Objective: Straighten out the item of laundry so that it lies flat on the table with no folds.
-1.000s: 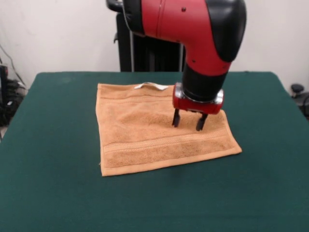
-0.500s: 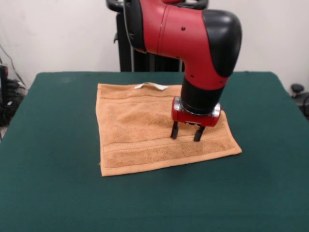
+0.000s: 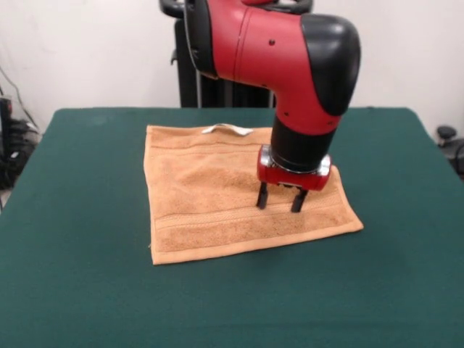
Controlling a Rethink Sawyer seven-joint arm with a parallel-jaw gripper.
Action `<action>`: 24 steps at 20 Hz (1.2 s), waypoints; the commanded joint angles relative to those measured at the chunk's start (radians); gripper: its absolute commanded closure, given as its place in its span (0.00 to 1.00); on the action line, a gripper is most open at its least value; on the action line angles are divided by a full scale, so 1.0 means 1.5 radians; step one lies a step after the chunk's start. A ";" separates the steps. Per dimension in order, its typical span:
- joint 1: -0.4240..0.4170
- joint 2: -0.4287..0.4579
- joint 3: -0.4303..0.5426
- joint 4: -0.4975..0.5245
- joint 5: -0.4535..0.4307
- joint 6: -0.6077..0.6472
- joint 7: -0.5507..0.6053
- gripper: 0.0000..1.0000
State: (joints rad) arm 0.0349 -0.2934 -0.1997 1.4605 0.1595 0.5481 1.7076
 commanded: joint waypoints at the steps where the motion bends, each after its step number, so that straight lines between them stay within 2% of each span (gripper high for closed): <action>1: 0.036 0.135 0.106 -0.005 0.079 -0.215 0.234 0.00; 4: 0.078 0.173 0.067 -0.058 0.102 -0.238 0.266 0.00; 6: 0.137 0.221 -0.011 -0.120 0.126 -0.222 0.296 0.00; 7: 0.189 0.264 -0.091 -0.171 0.139 -0.188 0.327 0.00; 8: 0.248 0.321 -0.199 -0.221 0.159 -0.173 0.373 0.00; 9: 0.277 0.366 -0.268 -0.265 0.176 -0.103 0.422 0.00; 10: 0.326 0.443 -0.409 -0.314 0.209 -0.040 0.516 0.00; 12: 0.354 0.543 -0.576 -0.373 0.260 0.048 0.647 0.00; 14: 0.352 0.598 -0.673 -0.415 0.289 0.134 0.747 0.00; 17: 0.341 0.627 -0.725 -0.443 0.312 0.168 0.814 0.00; 21: 0.325 0.639 -0.743 -0.480 0.328 0.210 0.882 0.00; 23: 0.321 0.635 -0.721 -0.486 0.333 0.194 0.896 0.00; 24: 0.322 0.622 -0.684 -0.475 0.332 0.163 0.878 0.00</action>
State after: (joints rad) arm 0.5857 0.4273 -1.2188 0.9381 0.5285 0.9793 2.5937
